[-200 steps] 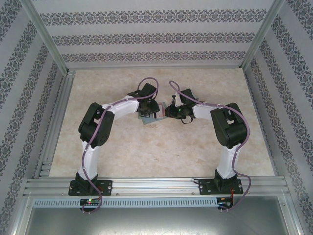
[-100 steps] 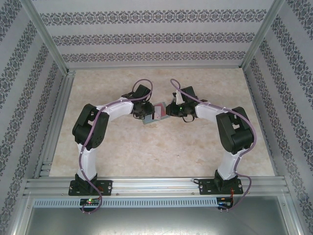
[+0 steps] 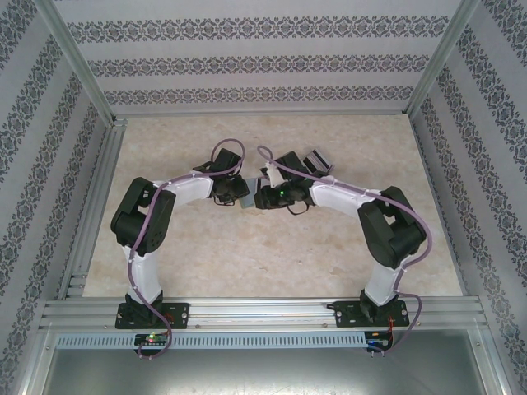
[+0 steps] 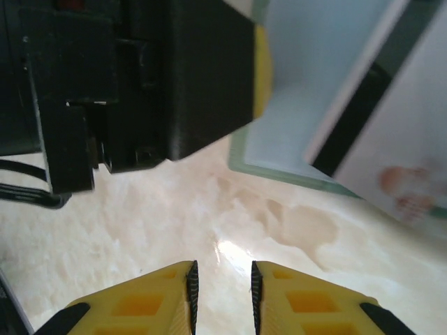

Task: Put the credit cards into the card holder
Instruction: Insert the credit card into the card slot.

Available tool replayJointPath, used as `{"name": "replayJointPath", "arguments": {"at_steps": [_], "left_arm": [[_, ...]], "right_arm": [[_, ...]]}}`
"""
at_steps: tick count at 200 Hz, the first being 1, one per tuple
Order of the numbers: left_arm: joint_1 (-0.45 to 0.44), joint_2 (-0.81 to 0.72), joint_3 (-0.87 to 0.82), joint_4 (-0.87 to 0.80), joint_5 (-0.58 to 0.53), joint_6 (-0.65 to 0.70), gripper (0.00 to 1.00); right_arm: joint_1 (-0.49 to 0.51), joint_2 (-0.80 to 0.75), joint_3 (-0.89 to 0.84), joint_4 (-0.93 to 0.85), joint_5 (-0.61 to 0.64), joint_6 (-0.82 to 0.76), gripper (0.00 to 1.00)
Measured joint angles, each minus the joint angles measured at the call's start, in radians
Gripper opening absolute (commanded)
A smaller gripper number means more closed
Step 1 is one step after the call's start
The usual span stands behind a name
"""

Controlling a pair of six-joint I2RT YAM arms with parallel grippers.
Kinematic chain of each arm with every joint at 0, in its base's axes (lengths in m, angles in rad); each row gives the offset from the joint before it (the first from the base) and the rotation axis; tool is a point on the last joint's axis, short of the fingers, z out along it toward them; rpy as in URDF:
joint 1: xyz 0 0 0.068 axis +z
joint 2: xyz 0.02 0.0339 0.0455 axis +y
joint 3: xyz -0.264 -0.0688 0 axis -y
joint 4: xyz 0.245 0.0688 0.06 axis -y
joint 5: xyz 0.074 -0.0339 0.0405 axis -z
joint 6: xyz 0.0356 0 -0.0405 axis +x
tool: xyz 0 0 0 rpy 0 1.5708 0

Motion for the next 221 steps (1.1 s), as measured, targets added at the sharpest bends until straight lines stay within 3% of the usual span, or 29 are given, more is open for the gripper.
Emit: {"name": "replayJointPath", "arguments": {"at_steps": [66, 172, 221], "left_arm": [[0.006, -0.014, -0.058, 0.077, 0.011, -0.003, 0.22], [0.008, -0.018, -0.067, 0.09, 0.013, -0.003, 0.21], [0.01, -0.018, -0.067, 0.09, 0.018, -0.004, 0.21]], "right_arm": [[0.005, 0.15, 0.073, -0.002, 0.0, 0.019, 0.3], [-0.1, 0.167, 0.107, -0.023, 0.101, -0.001, 0.3], [-0.104, 0.139, 0.107, -0.042, 0.104, -0.012, 0.3]]}}
